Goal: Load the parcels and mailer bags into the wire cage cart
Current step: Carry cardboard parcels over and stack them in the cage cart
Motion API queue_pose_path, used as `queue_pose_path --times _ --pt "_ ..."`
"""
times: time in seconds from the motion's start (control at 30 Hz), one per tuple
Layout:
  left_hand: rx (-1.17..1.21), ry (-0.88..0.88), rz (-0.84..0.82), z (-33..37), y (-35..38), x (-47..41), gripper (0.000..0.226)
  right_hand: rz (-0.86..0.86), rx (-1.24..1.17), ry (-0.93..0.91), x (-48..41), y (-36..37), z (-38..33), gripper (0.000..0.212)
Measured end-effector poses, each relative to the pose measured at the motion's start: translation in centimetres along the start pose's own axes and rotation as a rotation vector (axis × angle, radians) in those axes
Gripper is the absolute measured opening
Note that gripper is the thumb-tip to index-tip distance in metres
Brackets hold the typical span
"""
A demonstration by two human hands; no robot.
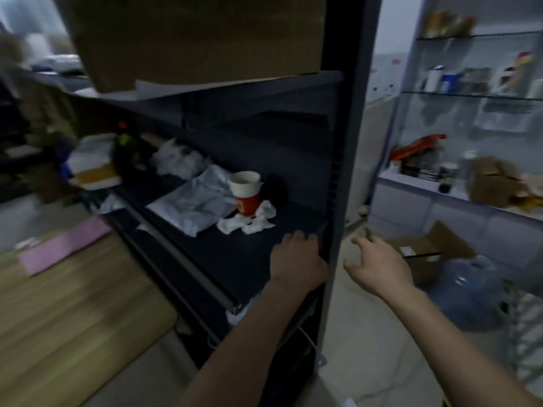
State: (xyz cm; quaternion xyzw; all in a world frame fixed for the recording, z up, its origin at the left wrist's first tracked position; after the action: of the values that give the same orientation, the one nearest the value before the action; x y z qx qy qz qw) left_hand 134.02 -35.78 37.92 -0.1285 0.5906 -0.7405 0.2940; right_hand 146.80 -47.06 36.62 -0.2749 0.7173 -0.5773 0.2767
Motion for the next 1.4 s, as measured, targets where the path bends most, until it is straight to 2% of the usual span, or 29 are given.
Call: queue_pose_path --times 0.17,0.3,0.5,0.63,0.83,1.07,1.4 --pt "-0.124 -0.166 0.031 -2.6 -2.1 2.3 0.037 0.000 -0.044 -0.128 -0.1 0.2 -2.3 0.053" --pt "-0.193 -0.279 0.040 -4.5 -3.0 4.8 0.040 0.030 -0.009 -0.227 0.4 0.2 -4.8 0.058" --pt "-0.229 -0.457 0.081 -8.0 -4.5 9.5 0.046 -0.032 -0.047 -0.389 1.9 0.5 -10.1 0.062" --pt "-0.253 -0.549 0.148 -11.0 -5.7 13.0 0.042 -0.004 -0.027 -0.490 3.5 1.4 -14.5 0.063" --pt "-0.308 -0.694 0.179 -16.9 -7.3 18.0 0.038 -0.051 -0.024 -0.617 5.9 2.9 -21.9 0.065" --pt "-0.307 -0.838 0.182 -27.2 -10.4 26.5 0.039 -0.077 0.005 -0.752 10.6 5.7 -35.1 0.067" --pt "-0.366 -1.028 0.123 -43.3 -16.9 46.0 0.042 -0.166 -0.034 -0.944 22.9 9.8 -57.0 0.063"
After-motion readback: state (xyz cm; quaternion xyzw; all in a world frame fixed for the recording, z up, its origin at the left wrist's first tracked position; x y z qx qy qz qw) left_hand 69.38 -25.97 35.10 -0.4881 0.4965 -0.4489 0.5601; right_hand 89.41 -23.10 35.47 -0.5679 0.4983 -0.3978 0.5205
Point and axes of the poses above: each hand's wrist, its own x-axis away from the middle knuckle, its own y-axis out of the palm, z = x × y, the point moved 2 cm from there along -x, towards the middle knuckle, and after that the axes turned 3 degrees about x, right-handed, at the moved point
